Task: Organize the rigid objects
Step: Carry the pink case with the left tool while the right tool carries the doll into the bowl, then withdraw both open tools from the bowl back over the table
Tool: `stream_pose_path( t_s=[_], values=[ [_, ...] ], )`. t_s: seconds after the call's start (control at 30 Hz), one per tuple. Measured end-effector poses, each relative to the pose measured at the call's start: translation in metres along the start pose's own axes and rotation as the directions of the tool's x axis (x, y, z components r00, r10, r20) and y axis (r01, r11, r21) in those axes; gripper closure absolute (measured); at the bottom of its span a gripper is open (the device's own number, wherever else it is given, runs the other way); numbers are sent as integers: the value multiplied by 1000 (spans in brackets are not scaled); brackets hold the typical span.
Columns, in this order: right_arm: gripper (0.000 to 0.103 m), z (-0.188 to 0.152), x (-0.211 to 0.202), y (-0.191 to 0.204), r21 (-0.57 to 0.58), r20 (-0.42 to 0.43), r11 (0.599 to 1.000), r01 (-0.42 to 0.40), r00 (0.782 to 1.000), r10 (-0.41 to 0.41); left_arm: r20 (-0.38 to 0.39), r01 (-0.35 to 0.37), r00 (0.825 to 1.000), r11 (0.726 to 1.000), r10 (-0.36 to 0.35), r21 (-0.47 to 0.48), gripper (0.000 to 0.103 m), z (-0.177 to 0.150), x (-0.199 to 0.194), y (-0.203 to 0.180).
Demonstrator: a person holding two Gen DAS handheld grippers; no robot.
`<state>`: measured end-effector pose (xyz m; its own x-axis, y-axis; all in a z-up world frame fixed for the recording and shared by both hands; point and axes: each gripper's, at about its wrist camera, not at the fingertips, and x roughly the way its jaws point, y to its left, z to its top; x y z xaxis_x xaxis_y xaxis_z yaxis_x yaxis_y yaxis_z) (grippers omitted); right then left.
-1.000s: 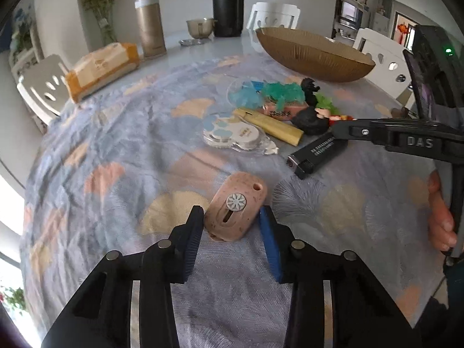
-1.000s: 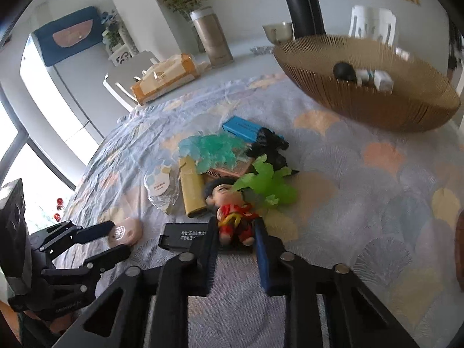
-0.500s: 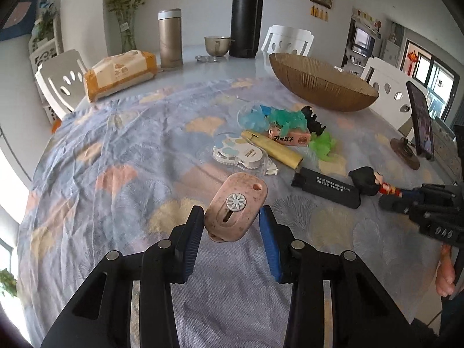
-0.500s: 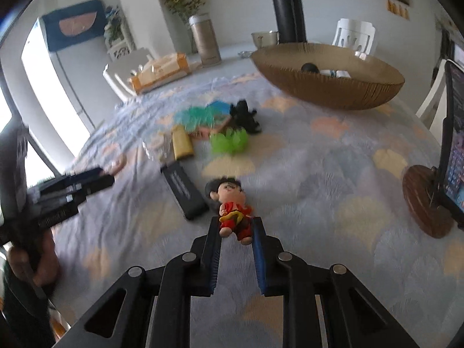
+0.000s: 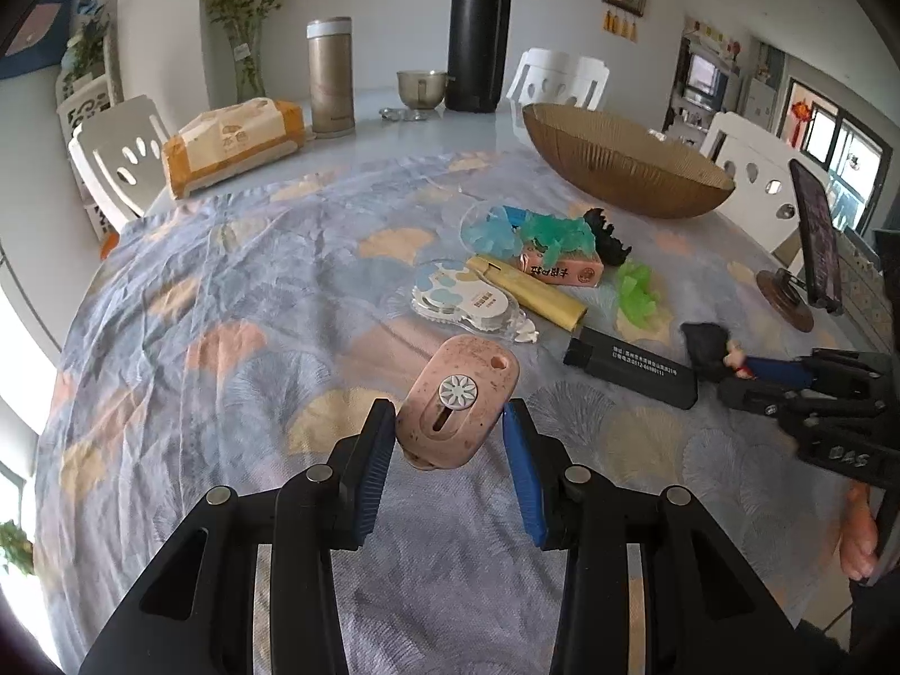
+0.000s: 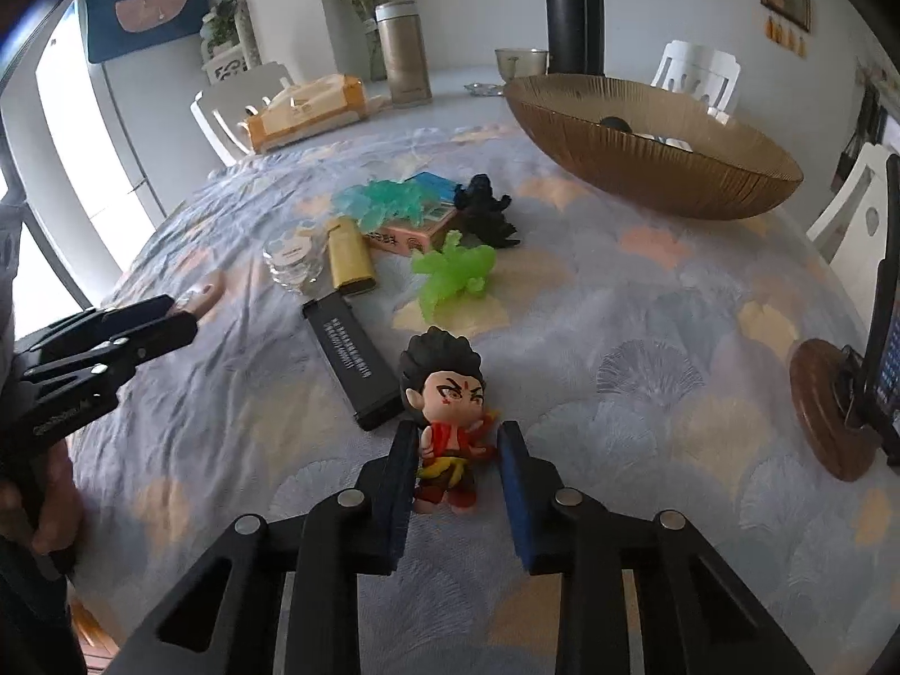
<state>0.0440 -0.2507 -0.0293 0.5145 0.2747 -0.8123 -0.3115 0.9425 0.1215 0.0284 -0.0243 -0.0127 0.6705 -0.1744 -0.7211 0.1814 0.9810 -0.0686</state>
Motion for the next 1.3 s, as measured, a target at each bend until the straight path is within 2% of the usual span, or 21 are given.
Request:
stream_pose_path(
  t_s=[0.07, 0.13, 0.23, 0.33, 0.4, 0.5, 0.57, 0.67, 0.83, 0.87, 0.9, 0.97, 1.0, 1.03, 1.13, 1.2, 1.23, 1.3],
  values=[
    [75, 10, -14, -7, 32, 34, 999, -6, 999, 5, -10, 44, 999, 999, -44, 2, 66, 17, -4, -6],
    [75, 28, -39, -16, 42, 106, 999, 23, 994, -27, 54, 39, 998, 999, -41, 38, 66, 39, -19, -18],
    [75, 64, -70, -30, 77, 200, 994, 72, 976, -86, 154, 60, 985, 994, -72, 86, 66, 86, -40, -43],
    [75, 101, -86, -49, 150, 250, 981, 120, 956, -155, 205, 96, 972, 988, -119, 120, 66, 131, -39, -70],
    [75, 122, -84, -61, 190, 250, 970, 150, 948, -195, 199, 135, 967, 983, -157, 122, 66, 160, -24, -88],
    [75, 145, -64, -86, 263, 187, 957, 126, 966, -178, 175, 172, 966, 979, -190, 109, 66, 185, 10, -106],
    [75, 153, -46, -101, 310, 132, 943, 121, 977, -168, 139, 195, 968, 976, -207, 95, 66, 193, 36, -113],
    [75, 159, -22, -113, 332, 71, 932, 149, 981, -182, 75, 204, 975, 976, -209, 79, 66, 196, 72, -121],
    [75, 160, 6, -130, 356, -16, 917, 181, 982, -187, -6, 230, 973, 972, -230, 57, 66, 192, 108, -132],
    [75, 161, 8, -135, 363, -24, 916, 170, 985, -173, -9, 228, 974, 972, -228, 52, 64, 193, 109, -132],
    [73, 162, 9, -136, 369, -30, 916, 157, 987, -157, -12, 218, 976, 975, -217, 45, 54, 193, 109, -130],
    [70, 160, 2, -140, 390, -31, 906, 162, 986, -163, 3, 220, 975, 975, -221, 34, 47, 194, 99, -125],
    [63, 159, -6, -140, 393, -21, 904, 169, 984, -175, 21, 229, 973, 973, -229, 28, 42, 194, 90, -120],
    [60, 157, -16, -138, 388, 10, 909, 154, 985, -171, 42, 226, 973, 974, -227, 23, 39, 193, 80, -116],
    [55, 155, -48, -125, 363, 94, 923, 125, 981, -170, 114, 220, 968, 975, -222, 26, 39, 188, 41, -101],
    [35, 152, -73, -113, 338, 157, 934, 118, 971, -179, 165, 214, 963, 977, -214, 19, 36, 183, 10, -89],
    [33, 149, -86, -106, 325, 191, 939, 112, 965, -181, 186, 203, 962, 979, -201, 11, 32, 178, -5, -83],
    [32, 146, -102, -89, 281, 229, 954, 101, 959, -168, 218, 178, 960, 984, -174, 0, 32, 169, -29, -75]
  ],
)
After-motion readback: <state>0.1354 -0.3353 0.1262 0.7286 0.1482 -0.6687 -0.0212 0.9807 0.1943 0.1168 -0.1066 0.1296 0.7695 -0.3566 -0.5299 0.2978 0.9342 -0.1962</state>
